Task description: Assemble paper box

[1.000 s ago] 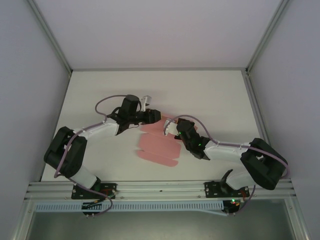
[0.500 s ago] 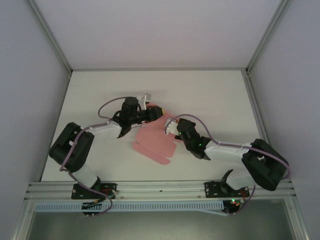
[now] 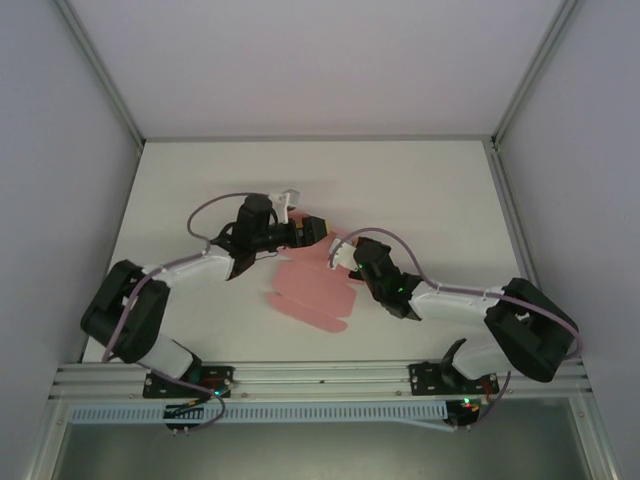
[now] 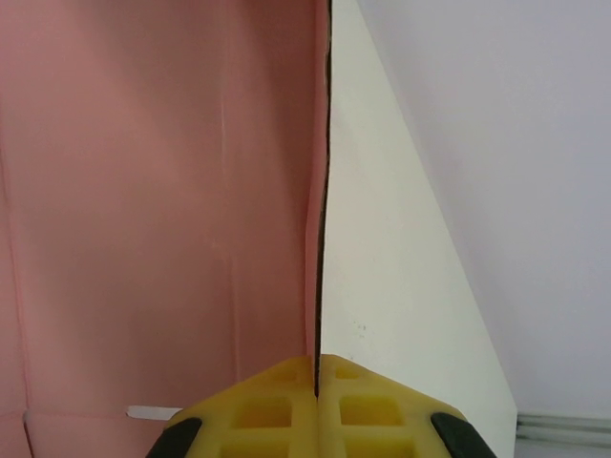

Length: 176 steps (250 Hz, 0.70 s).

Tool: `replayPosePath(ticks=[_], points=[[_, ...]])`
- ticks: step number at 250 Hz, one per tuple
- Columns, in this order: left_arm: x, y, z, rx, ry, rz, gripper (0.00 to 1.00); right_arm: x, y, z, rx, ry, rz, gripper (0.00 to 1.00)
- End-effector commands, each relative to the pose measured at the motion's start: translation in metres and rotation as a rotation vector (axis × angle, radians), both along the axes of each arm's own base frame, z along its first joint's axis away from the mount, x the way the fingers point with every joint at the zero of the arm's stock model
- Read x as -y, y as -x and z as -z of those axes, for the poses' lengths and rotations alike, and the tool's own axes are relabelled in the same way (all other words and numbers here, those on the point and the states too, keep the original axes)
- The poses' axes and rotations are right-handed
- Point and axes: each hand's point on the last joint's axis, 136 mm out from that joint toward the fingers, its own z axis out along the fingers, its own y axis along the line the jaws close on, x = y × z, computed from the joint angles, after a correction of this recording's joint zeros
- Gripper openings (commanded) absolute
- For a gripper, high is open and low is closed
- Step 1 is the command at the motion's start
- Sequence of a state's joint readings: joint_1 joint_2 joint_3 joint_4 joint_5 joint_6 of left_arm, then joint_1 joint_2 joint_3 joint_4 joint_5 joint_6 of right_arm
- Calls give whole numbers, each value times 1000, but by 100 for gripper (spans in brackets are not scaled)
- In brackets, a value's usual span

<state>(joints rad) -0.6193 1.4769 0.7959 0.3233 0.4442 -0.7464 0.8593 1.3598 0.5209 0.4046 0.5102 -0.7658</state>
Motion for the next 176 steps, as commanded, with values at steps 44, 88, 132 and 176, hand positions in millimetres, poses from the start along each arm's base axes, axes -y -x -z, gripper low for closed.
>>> replayPosePath(ticks=[44, 88, 132, 176], points=[[-110, 7, 11, 53, -384, -280, 100, 10, -2, -7, -1, -117, -32, 0], [-172, 7, 33, -16, -458, -441, 100, 7, -2, -6, -5, -124, -43, 0], [-184, 1, 54, -55, -464, -448, 100, 9, -3, -7, 5, -135, -36, 0], [-178, -8, 75, -76, -487, -413, 100, 8, -1, -10, 7, -163, -43, 0]])
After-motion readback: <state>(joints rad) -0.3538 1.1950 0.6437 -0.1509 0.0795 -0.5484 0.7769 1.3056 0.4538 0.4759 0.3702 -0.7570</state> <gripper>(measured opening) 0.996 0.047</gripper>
